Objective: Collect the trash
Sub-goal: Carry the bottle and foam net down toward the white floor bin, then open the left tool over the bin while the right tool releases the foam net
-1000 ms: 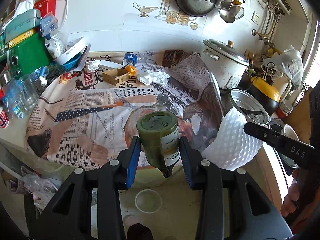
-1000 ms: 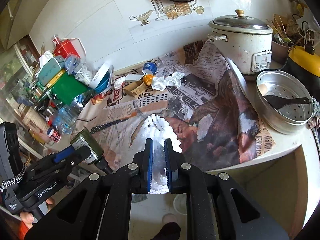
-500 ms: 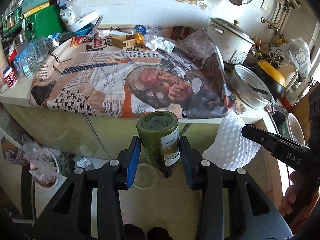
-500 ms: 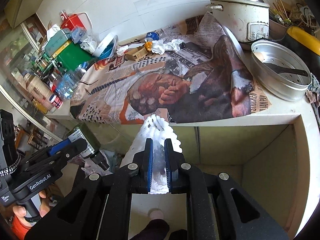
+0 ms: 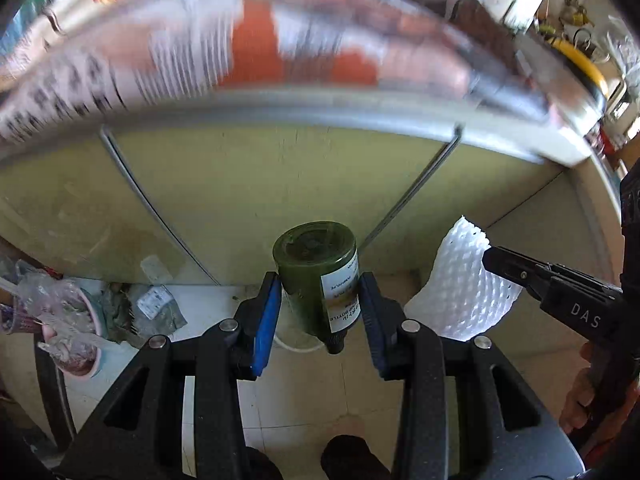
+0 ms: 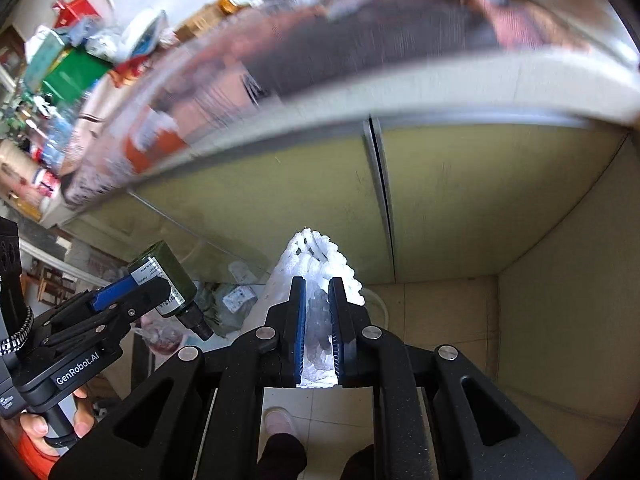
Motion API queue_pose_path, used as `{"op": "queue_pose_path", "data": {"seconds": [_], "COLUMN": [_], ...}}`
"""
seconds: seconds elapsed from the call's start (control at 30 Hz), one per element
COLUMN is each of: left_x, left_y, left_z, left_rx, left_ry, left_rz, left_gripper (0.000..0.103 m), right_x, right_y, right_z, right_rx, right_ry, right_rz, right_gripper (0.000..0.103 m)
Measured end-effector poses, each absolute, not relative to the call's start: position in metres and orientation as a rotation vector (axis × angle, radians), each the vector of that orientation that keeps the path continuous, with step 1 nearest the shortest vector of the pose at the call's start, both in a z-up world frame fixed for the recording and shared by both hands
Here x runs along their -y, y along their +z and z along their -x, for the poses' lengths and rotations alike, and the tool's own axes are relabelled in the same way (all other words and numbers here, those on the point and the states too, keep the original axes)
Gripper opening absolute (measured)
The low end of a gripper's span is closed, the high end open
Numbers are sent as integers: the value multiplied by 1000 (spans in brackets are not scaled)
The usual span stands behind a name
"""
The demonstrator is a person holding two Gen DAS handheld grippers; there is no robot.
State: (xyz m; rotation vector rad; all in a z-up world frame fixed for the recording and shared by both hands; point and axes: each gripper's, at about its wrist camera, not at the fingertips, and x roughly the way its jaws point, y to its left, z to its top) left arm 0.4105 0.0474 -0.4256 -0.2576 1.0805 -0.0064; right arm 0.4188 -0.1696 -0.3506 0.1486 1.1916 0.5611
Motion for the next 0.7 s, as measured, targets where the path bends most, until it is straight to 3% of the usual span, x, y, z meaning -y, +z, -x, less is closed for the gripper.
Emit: {"op": "queue_pose_path", "data": {"seconds": [0.43, 0.7], "left_x": [-61, -65], "left_y": [-696, -803], "left_z": [-439, -448], "left_rx": [-1245, -1319], "left_ry": [-64, -56], "left_rz": [329, 337], "left_gripper": [39, 39], "right_x": [132, 111], "right_y": [-581, -664], "right_z": [-421, -424], "right_rx": [-1284, -1300], "right_ry": [521, 544], "right_rz": [-136, -90], "right_gripper": [10, 11]}}
